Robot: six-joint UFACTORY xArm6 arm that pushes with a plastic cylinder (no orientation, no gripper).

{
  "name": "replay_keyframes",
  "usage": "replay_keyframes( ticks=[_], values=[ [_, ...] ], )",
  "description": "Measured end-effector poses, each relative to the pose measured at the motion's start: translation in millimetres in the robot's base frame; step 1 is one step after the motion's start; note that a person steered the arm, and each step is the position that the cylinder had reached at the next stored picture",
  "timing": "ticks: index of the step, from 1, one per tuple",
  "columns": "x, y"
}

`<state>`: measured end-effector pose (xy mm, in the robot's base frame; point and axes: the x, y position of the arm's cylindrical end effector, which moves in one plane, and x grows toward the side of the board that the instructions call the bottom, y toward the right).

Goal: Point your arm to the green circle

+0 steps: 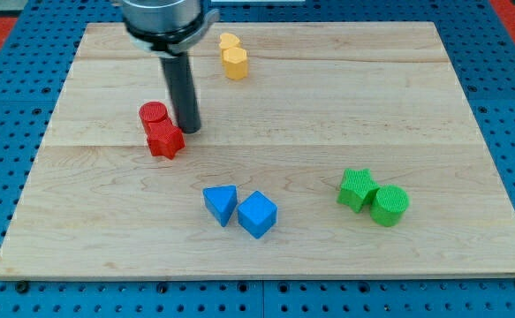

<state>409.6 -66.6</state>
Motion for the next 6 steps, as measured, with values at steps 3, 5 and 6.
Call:
replay_keyframes(
  ticks=[3, 5, 6],
  values=[
    [112.6, 318.9],
    [173.5, 250.8],
    [144.2, 231.1]
  ],
)
